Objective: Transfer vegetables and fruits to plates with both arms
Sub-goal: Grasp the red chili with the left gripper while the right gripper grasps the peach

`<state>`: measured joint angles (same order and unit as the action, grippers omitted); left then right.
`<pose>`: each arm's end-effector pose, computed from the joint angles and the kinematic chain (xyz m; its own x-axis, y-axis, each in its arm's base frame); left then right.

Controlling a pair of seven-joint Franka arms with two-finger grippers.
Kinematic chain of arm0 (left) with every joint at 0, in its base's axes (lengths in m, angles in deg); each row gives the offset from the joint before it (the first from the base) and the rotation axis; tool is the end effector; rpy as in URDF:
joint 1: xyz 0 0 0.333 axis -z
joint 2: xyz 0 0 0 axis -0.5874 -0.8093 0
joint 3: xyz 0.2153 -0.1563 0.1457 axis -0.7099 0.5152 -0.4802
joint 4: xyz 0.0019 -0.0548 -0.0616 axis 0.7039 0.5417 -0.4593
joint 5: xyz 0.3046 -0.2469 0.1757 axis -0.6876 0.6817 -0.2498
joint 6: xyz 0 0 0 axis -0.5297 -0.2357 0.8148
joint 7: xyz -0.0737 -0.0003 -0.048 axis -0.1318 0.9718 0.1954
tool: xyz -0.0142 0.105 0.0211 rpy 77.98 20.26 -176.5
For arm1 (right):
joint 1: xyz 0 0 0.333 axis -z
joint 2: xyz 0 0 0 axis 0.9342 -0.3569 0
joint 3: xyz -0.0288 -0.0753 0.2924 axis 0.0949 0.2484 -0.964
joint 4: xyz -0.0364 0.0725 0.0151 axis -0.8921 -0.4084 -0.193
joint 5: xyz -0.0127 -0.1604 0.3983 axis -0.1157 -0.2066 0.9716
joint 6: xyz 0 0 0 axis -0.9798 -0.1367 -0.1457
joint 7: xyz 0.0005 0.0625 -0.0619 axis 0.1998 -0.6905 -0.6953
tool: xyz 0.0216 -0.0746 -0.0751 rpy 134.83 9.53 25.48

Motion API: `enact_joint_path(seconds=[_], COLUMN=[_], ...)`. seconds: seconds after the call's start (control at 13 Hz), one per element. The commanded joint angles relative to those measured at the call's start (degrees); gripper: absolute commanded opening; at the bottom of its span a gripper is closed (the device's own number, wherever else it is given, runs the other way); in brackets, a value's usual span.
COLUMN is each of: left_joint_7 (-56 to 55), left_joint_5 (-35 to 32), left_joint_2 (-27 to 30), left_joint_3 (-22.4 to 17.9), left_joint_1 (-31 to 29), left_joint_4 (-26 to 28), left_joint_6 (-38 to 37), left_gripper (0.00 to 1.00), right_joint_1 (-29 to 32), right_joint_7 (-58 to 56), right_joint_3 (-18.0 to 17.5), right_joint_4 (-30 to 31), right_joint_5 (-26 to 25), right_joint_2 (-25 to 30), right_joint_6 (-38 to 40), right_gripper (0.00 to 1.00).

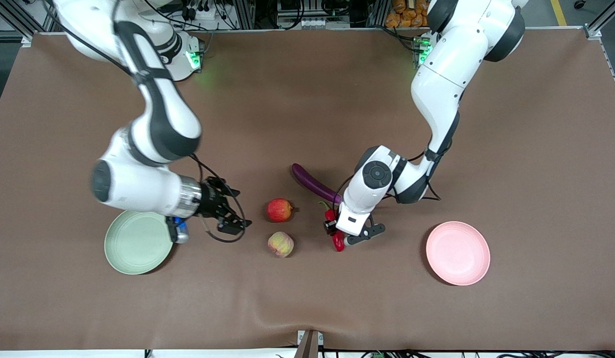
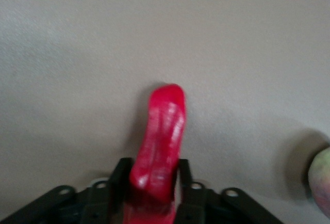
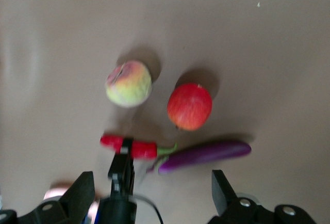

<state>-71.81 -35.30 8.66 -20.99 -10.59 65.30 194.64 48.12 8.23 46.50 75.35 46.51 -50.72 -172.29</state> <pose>0.6337 -0.4296 0.1431 0.9126 0.3996 0.0863 0.3647 -0.8912 0.2698 0.6975 0.2990 0.3448 0.4069 -0.8005 -0.4401 -0.9106 -0.3936 -0.1260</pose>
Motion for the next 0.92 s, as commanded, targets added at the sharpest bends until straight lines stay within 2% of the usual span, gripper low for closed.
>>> enact_joint_path(seconds=[0.0,0.15,0.23,0.38,0.62,0.85], left_joint_7=[-0.5,2.9,8.9,17.1,27.7,38.2], left_joint_5=[-1.8,-2.8,-2.7,-2.0,-2.1,-2.4], left_joint_2=[1.2,7.1,10.3,13.5,13.9,13.5], left_joint_3=[-0.9,-1.6,-1.4,-1.0,-1.1,-1.2], left_joint_1=[0.0,-3.9,-6.5,-11.6,-18.1,-23.3], left_joint_4=[-0.9,-0.8,-1.0,-0.8,-0.8,-0.5], left_joint_6=[-0.4,-9.3,-13.8,-17.6,-23.2,-25.6], left_gripper=[0.00,0.00,0.00,0.00,0.00,0.00], right_joint_1=[-0.7,-1.9,-2.1,-2.6,-5.5,-7.6], right_joint_7=[5.7,5.6,5.4,5.4,5.4,5.4], right_joint_3=[0.6,0.6,0.6,0.5,0.8,1.1], right_joint_4=[-8.4,-8.5,-9.2,-12.0,-13.6,-13.6], right_joint_5=[-3.4,-3.3,-3.2,-3.2,-3.7,-8.6], right_joint_2=[-7.5,-10.3,-11.7,-15.0,-18.2,-20.1], right_joint_6=[-1.9,-8.8,-11.4,-12.7,-14.9,-16.6], right_gripper=[1.00,1.00,1.00,1.00,1.00,1.00])
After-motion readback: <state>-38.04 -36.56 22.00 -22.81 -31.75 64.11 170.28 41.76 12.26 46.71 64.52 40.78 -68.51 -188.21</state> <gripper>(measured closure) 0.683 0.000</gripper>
